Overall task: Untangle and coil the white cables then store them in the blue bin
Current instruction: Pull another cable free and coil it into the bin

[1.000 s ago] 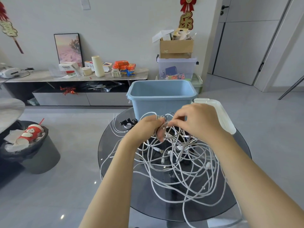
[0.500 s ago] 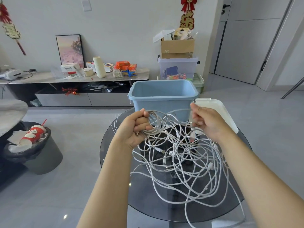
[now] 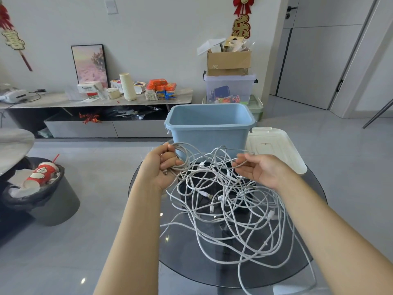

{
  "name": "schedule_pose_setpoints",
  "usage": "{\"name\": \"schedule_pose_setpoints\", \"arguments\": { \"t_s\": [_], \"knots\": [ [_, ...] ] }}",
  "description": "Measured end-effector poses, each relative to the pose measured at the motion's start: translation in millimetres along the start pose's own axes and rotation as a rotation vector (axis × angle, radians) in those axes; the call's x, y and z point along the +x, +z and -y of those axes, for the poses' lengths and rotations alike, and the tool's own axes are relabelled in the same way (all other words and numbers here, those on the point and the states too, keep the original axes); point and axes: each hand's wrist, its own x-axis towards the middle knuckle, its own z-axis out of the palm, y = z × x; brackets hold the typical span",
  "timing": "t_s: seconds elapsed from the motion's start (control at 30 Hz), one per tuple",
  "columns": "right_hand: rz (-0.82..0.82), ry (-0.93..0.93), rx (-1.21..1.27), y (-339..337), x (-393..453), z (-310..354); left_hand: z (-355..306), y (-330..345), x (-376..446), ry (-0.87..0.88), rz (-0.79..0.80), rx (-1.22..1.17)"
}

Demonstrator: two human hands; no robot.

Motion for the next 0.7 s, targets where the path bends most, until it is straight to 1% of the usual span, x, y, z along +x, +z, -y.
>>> {"name": "schedule_pose_setpoints", "arguments": {
  "t_s": [0.07, 0.13, 0.17, 0.23, 0.3, 0.33, 0.4, 0.43, 0.47, 0.5, 0.53, 0.57, 0.6, 0.63, 0.7],
  "knots": [
    [-0.123, -0.088, -0.210, 5, -3, -3, 0, 2, -2, 0.001, 0.008, 0.011],
    [-0.262, -0.243, -0.369, 7, -1, -7, 0, 4, -3, 0.009, -0.005, 0.015],
    [-0.285, -0.324, -0.480, 8, -3, -7, 0, 5, -3, 0.022, -0.019, 0.006],
    [-0.277, -0.429, -0.793, 11, -8, -3, -2, 5, -4, 0.071, -0.042, -0.050],
    [-0.213, -0.475, -1.082, 9, -13, 3, -8, 4, -5, 0.133, -0.049, -0.134],
    [-0.187, -0.493, -1.181, 9, -15, 6, -11, 4, -6, 0.167, -0.047, -0.178],
    [-0.231, -0.615, -1.358, 7, -18, 13, -17, 4, -7, 0.242, -0.041, -0.258],
    [-0.261, -0.679, -1.398, 8, -20, 16, -18, 5, -7, 0.273, -0.047, -0.276],
    [-0.256, -0.715, -1.354, 9, -22, 20, -19, 6, -6, 0.293, -0.057, -0.287],
    [-0.202, -0.707, -1.207, 12, -27, 24, -20, 7, -5, 0.300, -0.064, -0.302],
    [-0.109, -0.664, -1.018, 16, -33, 26, -18, 8, -4, 0.290, -0.065, -0.325],
    [-0.050, -0.622, -0.874, 21, -38, 27, -16, 9, -3, 0.262, -0.055, -0.362],
    [-0.045, -0.617, -0.819, 23, -38, 24, -13, 10, -2, 0.232, -0.049, -0.390],
    [-0.114, -0.648, -0.887, 26, -38, 21, -10, 12, -2, 0.217, -0.063, -0.391],
    [-0.382, -0.745, -1.225, 29, -35, 16, -4, 15, -3, 0.228, -0.128, -0.345]
  ]
}}
